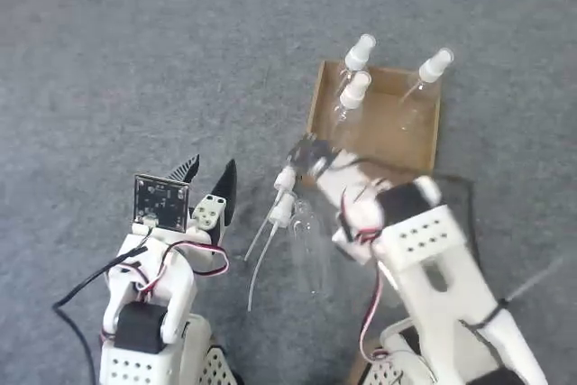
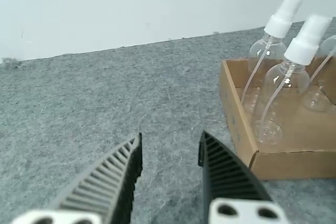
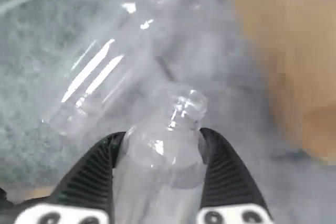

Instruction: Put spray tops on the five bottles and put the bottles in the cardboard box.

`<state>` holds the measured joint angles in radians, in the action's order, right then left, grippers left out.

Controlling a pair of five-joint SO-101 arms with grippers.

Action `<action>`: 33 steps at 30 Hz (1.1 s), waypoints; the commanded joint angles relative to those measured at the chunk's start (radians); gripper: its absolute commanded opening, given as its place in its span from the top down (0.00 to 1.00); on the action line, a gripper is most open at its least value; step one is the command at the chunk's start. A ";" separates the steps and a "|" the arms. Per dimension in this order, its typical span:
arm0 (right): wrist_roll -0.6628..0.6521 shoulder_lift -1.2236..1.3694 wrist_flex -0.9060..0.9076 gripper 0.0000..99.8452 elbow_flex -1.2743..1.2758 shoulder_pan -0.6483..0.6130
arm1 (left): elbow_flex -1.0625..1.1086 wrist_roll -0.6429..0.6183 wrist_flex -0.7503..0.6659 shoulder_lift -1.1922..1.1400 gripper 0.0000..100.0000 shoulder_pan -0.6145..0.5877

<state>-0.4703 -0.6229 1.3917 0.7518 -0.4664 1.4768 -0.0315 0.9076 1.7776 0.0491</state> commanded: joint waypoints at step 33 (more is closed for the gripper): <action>-0.273 0.653 -0.228 0.99 -0.522 1.035 | -0.858 0.241 -0.029 -1.613 0.76 0.172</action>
<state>-0.7188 0.0215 1.2091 0.2854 0.5478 0.7234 0.1711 0.9137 0.2693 0.2133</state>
